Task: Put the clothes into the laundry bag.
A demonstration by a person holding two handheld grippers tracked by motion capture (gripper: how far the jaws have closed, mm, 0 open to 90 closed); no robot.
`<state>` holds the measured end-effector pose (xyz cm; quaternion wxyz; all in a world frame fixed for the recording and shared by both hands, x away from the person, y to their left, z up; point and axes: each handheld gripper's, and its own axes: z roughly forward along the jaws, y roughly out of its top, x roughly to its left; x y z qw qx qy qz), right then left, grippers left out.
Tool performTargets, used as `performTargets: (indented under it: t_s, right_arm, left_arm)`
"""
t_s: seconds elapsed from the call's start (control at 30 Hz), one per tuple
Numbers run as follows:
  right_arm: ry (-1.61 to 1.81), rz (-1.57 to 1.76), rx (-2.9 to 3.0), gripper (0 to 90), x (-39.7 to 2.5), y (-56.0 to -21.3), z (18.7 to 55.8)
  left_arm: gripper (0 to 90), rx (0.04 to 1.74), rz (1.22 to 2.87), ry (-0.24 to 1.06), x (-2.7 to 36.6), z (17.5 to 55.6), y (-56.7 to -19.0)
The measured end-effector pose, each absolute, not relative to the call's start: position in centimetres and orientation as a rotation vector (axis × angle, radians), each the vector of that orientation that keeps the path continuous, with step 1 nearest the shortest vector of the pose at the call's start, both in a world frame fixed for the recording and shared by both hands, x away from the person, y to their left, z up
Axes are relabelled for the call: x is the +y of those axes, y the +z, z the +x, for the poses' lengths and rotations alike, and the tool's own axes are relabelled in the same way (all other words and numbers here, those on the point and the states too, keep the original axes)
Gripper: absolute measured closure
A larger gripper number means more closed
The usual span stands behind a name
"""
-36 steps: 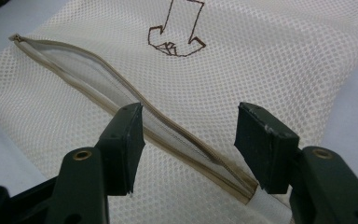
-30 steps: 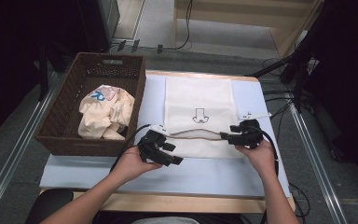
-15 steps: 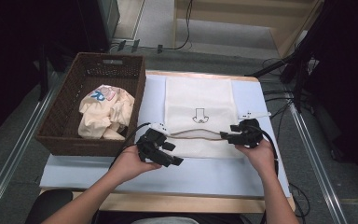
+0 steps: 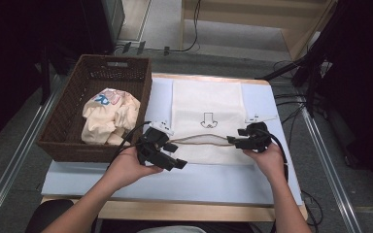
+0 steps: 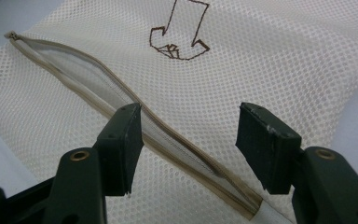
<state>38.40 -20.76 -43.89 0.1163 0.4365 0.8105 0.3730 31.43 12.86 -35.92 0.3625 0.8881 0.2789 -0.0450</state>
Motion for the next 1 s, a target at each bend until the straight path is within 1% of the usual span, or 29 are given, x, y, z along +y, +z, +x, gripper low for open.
performTargets:
  t_s: [0.17, 0.33, 0.63, 1.0]
  right_arm:
    - [1.091, 1.276, 2.373, 41.6, -20.8, -43.9, 38.5]
    - [1.091, 1.28, 2.371, 41.4, -20.7, -43.8, 38.5]
    - [1.104, 1.275, 2.374, 41.4, -20.6, -43.9, 38.8]
    - [1.096, 1.265, 2.392, 41.2, -19.9, -43.8, 39.2]
  left_arm:
    - [32.2, 0.73, 2.293, -0.11, 13.6, 31.4, -35.2]
    - [32.3, 0.741, 2.327, -0.074, 14.4, 31.5, -34.4]
    - [32.2, 0.75, 2.317, -0.085, 16.0, 31.7, -33.5]
    - [32.2, 0.814, 2.289, -0.063, 18.5, 32.0, -32.5]
